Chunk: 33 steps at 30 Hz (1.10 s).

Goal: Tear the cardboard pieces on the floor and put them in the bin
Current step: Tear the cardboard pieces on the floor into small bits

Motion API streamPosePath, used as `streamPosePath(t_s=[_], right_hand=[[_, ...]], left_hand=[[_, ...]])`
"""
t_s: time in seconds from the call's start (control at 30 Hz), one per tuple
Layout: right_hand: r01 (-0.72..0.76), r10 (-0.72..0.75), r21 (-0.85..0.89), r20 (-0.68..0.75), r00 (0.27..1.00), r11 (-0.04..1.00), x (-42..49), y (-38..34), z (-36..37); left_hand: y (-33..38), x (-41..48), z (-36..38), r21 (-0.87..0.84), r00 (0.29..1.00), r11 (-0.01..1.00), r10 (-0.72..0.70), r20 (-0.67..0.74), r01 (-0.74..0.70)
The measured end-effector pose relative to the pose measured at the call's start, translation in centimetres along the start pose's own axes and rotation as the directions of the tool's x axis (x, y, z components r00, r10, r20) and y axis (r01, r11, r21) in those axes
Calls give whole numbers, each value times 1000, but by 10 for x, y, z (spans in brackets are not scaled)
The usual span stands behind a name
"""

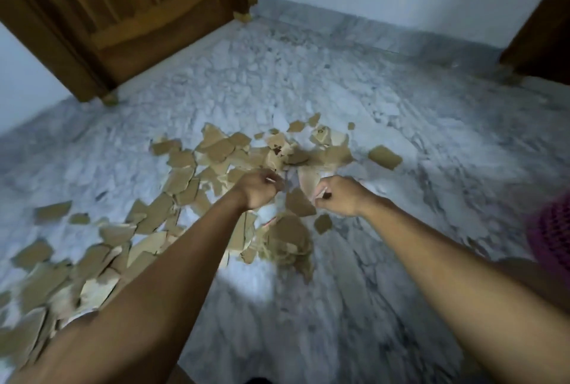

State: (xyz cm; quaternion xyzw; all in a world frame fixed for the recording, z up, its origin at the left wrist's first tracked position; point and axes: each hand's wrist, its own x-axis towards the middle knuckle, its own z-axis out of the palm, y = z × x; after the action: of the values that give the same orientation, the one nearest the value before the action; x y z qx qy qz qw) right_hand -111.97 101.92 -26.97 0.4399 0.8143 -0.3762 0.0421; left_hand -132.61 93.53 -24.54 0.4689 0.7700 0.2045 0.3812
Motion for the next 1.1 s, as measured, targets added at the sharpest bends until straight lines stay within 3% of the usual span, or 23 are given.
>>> streamPosePath(t_s=[0.23,0.37,0.43,0.57,0.7,0.83,1.0,1.1], right_hand=[[81,-42,-289,138,990,954,59,-14,80],[56,-10,-422,109,994,905,81,13,98],[31,22,-489,103,994,872,82,40,109],[75,-1,-576,128,992,814,86,76,143],[118,-135,-575,13,991,809,94,98,162],[20,-58,-502,-60,996,864,103,106,166],[-55,110,-452,96,989,890,122,107,144],[-125,167,-220,184,969,967,126,104,130]], left_hand=[[-95,6,18,44,997,999,-20,80,17],[-122,39,59,268,982,959,39,187,-89],[-131,55,90,357,965,918,82,250,-170],[-153,75,126,597,947,743,165,276,-304],[-159,90,141,697,962,666,135,238,-266],[-162,94,142,612,975,770,61,215,-183],[-156,93,136,641,995,764,0,101,-65],[-147,88,138,611,999,791,14,45,-39]])
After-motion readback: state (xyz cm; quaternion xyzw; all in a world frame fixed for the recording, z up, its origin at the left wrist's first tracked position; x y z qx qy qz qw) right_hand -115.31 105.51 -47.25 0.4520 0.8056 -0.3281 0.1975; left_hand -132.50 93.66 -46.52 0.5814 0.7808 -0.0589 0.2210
